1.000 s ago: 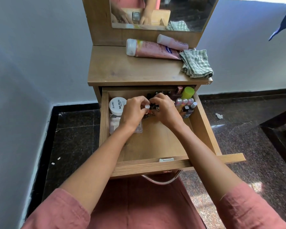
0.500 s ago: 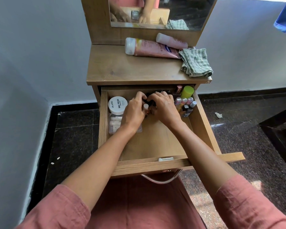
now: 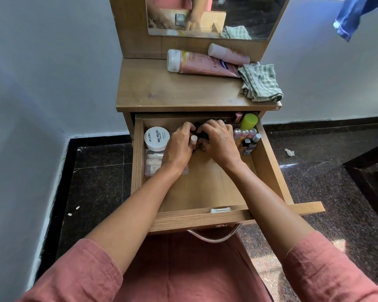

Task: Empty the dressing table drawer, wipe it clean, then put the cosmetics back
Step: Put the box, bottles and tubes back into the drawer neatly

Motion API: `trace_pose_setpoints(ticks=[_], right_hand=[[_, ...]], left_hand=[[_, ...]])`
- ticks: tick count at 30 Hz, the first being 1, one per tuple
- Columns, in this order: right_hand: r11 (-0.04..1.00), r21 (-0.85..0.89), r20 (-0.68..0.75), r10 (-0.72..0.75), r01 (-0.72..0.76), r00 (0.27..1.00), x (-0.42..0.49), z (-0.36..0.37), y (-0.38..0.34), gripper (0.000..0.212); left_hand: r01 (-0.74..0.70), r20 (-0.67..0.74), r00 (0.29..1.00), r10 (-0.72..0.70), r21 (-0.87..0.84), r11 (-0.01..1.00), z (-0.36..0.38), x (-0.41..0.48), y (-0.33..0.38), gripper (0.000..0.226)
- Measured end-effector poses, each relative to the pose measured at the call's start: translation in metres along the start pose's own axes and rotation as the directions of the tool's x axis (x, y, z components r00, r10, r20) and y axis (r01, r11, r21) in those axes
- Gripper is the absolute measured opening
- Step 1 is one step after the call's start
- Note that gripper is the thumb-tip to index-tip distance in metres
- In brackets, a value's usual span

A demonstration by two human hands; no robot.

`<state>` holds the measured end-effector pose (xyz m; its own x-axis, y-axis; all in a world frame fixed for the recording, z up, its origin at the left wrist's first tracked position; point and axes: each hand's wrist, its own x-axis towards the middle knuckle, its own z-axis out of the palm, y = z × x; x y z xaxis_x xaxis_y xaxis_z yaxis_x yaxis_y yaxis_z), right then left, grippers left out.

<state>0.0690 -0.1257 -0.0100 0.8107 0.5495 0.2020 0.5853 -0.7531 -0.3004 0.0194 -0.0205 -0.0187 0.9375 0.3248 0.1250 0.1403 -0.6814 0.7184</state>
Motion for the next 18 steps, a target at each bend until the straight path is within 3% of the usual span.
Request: trace_pose_setpoints(ticks=[12,18], right_hand=[[0.999,0.024,-0.005,0.030,-0.030,1.000,-0.0017,-0.0006,0.0021,0.031],[1.000,0.006,0.002,0.023,-0.023,1.000,-0.0018,-0.0009,0.0023,0.029]], left_hand=[[-0.001,0.015,1.000,0.001,-0.010,1.000,0.0011,-0.0011,-0.0013,0.029],[-0.024,0.002,1.000,0.024,0.031,0.999,0.0004,-0.0021,-0.0014,0.018]])
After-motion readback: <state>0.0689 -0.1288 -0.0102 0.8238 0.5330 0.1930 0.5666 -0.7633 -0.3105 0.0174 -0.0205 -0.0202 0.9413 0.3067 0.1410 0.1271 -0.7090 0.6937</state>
